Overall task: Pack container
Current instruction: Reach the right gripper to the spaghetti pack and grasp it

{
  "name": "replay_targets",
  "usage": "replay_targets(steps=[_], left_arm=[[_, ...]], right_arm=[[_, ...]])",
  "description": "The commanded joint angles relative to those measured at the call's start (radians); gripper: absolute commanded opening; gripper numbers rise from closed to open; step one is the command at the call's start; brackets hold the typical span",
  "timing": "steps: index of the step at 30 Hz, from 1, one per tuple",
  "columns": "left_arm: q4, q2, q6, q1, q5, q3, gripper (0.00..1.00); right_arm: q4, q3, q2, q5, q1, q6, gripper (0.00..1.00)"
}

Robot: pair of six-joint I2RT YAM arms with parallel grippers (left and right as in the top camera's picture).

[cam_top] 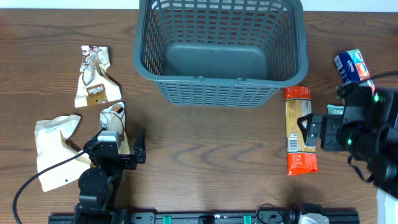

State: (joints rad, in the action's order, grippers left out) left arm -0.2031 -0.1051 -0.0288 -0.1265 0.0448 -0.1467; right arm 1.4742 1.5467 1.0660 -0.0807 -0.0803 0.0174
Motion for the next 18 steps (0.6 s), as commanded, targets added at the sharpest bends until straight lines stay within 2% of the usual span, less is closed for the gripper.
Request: replay_targets(steps=[1, 5, 11, 18], left_arm=[[0.002, -0.008, 0.028, -0.003, -0.013, -0.026, 0.99], [0.002, -0.010, 0.032, -0.003, -0.013, -0.026, 0.99], [0.002, -0.010, 0.035, -0.003, -0.013, -0.026, 0.99], [0.002, -0.010, 0.035, -0.003, -0.013, -0.026, 0.99]], right_arm=[[0.021, 0.038, 0.048, 0.134, -0.008, 0.014, 0.99], [-0.004, -0.019, 0.106, 0.223, -0.044, 0.029, 0.99], [-0.160, -0.177, 0.189, 0.166, -0.130, 0.048, 0.99], [-0.374, -0.385, 0.309, 0.145, -0.137, 0.049, 0.99]])
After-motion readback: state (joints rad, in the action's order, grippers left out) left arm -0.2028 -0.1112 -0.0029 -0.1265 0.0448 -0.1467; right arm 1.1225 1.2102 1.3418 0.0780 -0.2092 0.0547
